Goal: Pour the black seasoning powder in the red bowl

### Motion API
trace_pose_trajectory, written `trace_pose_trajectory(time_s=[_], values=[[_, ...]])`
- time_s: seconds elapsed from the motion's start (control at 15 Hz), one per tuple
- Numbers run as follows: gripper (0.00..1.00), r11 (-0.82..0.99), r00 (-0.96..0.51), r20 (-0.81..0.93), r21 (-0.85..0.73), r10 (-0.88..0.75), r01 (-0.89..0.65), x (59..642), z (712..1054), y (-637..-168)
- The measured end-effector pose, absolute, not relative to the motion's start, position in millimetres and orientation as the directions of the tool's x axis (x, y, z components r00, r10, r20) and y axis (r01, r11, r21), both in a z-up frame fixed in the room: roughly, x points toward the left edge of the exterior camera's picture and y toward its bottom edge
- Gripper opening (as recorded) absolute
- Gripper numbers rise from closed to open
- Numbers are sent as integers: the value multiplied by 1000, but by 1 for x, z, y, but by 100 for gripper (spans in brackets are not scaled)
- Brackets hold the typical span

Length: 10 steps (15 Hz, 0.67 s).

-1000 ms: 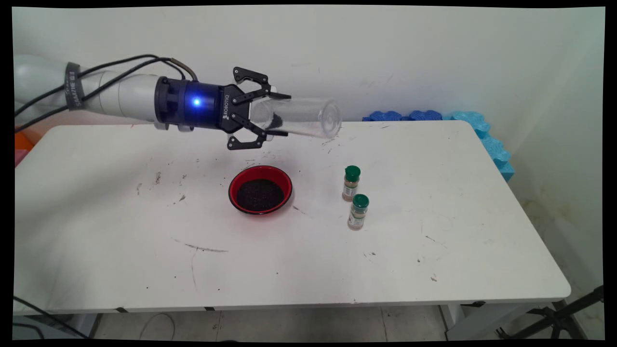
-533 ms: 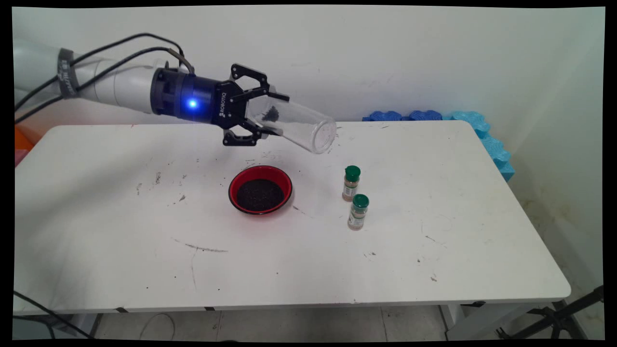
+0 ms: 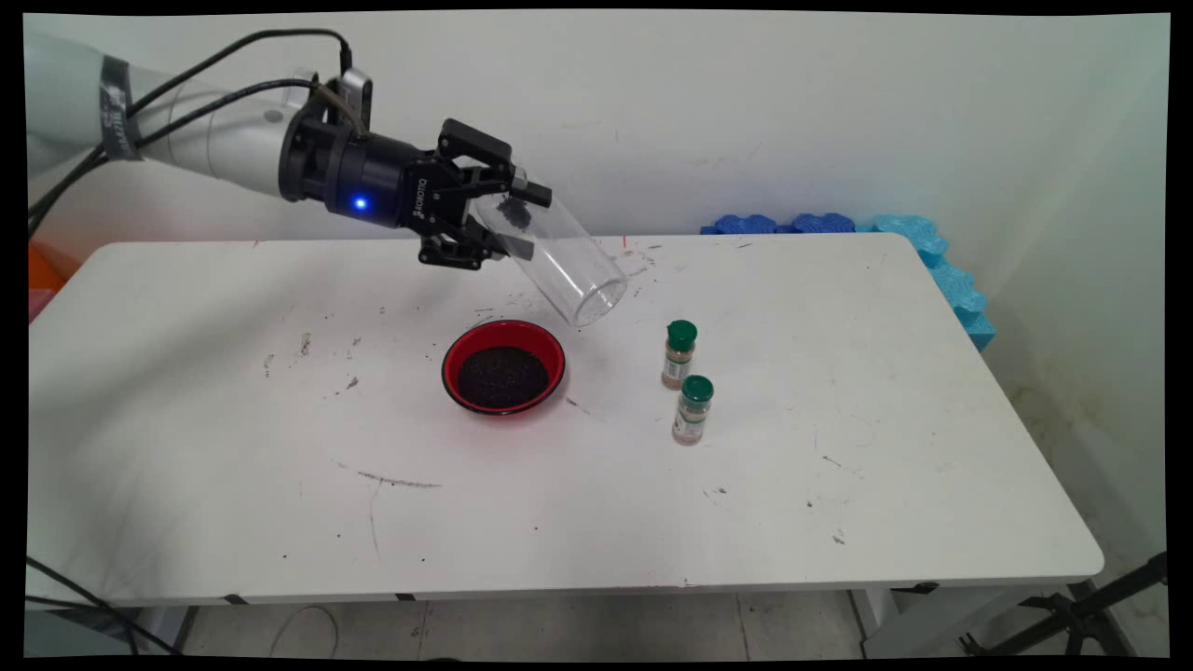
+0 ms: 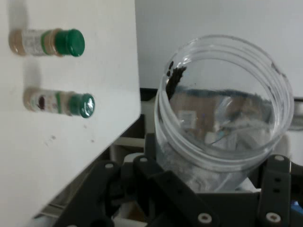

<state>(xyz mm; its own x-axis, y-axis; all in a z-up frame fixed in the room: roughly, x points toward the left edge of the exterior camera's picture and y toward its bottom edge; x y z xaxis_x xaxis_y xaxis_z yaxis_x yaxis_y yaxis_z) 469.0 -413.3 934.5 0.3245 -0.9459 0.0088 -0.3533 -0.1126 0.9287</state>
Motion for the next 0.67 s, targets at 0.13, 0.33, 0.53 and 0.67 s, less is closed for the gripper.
trace_pose_trajectory(time_s=[0.13, 0.33, 0.53, 0.67], values=[[0, -43, 292, 80, 918, -953, -394, 469, 940, -414], [0, 50, 239, 173, 894, -956, -444, 467, 949, -415], [0, 194, 154, 306, 847, -940, -495, 464, 956, -414], [0, 282, 96, 383, 806, -919, -521, 462, 958, -413]])
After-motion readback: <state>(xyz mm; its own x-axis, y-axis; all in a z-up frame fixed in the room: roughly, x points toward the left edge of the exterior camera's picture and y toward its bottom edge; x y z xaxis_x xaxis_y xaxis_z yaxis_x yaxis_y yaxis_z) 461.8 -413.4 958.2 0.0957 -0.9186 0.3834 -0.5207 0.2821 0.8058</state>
